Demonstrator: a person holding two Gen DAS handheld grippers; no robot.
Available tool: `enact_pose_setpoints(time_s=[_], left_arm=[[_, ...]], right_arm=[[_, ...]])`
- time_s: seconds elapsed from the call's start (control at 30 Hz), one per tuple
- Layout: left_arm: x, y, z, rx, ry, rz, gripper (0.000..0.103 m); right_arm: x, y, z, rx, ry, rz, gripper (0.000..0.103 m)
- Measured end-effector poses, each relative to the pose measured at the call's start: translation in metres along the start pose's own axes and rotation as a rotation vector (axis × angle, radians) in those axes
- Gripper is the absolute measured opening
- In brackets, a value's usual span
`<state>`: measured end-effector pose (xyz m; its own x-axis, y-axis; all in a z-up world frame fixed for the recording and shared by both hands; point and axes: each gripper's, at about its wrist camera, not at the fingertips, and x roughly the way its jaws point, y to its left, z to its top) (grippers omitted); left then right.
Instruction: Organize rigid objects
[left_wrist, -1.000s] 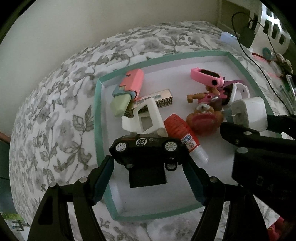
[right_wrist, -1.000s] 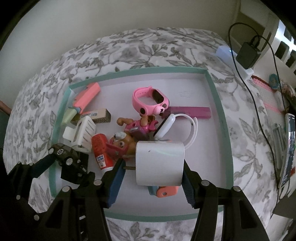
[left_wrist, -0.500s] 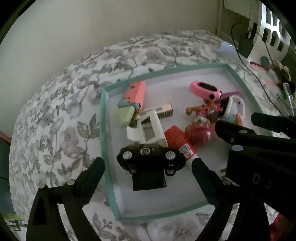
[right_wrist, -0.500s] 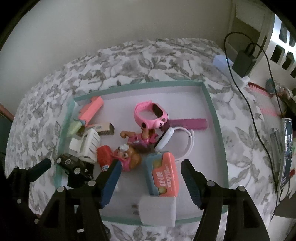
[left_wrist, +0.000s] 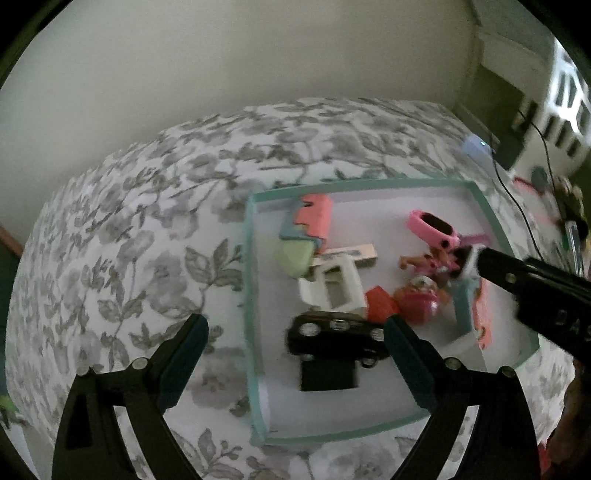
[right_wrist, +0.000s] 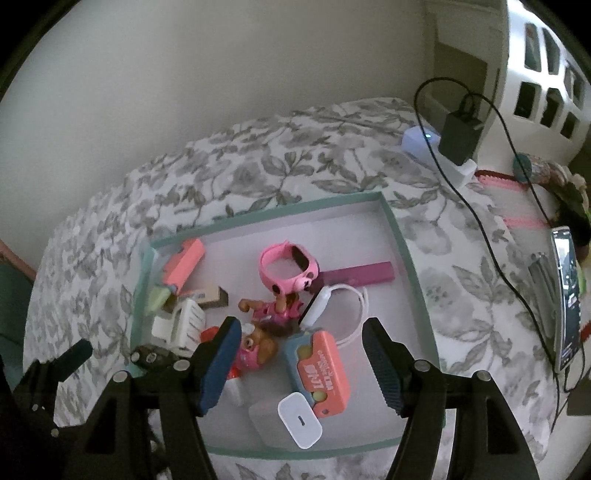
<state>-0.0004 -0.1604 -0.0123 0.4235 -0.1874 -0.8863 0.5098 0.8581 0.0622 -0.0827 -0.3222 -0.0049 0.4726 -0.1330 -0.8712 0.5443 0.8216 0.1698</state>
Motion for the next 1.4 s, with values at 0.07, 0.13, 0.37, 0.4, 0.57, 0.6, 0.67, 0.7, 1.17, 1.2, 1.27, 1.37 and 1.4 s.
enact_pose_setpoints(time_s=[0.07,0.13,0.37,0.4,0.57,0.6,0.67,0.7,1.17,1.2,1.27,1.37,1.4], left_arm=[[0.001,0.009,0.0,-0.032,0.003,0.006,0.096],[0.001,0.02,0.001,-0.073,0.004,0.019,0.096],[-0.005,0.059,0.001,-0.216,-0.031,0.065,0.096],[-0.006,0.064,0.0,-0.233,-0.037,0.071,0.096],[-0.006,0.083,-0.002,-0.298,-0.044,0.088,0.096],[-0.006,0.086,-0.001,-0.313,-0.043,0.103,0.096],[-0.004,0.091,-0.001,-0.33,-0.032,0.145,0.096],[-0.004,0.094,-0.001,-0.329,-0.036,0.142,0.096],[-0.025,0.094,-0.003,-0.333,-0.112,0.098,0.096],[-0.027,0.093,-0.004,-0.329,-0.11,0.114,0.096],[-0.029,0.092,-0.004,-0.321,-0.103,0.123,0.096],[-0.032,0.089,-0.007,-0.316,-0.103,0.118,0.096],[-0.033,0.089,-0.008,-0.312,-0.099,0.128,0.096]], right_arm=[[0.0,-0.003,0.001,0.012,-0.002,0.001,0.072],[0.001,-0.004,0.001,0.016,0.004,-0.001,0.072],[0.007,0.01,-0.003,-0.055,0.026,0.014,0.078],[0.007,0.014,-0.004,-0.077,0.022,0.014,0.085],[0.007,0.025,-0.007,-0.134,-0.001,0.001,0.103],[0.006,0.025,-0.007,-0.135,-0.004,0.004,0.103],[0.006,0.025,-0.007,-0.135,-0.006,0.004,0.103],[0.006,0.025,-0.007,-0.134,-0.006,0.003,0.103],[0.0,0.032,-0.01,-0.159,-0.018,0.007,0.103],[0.0,0.033,-0.011,-0.16,-0.017,0.007,0.103],[-0.001,0.033,-0.012,-0.16,-0.015,0.006,0.103],[-0.004,0.034,-0.014,-0.159,-0.015,0.007,0.103],[-0.005,0.034,-0.015,-0.159,-0.016,0.007,0.103]])
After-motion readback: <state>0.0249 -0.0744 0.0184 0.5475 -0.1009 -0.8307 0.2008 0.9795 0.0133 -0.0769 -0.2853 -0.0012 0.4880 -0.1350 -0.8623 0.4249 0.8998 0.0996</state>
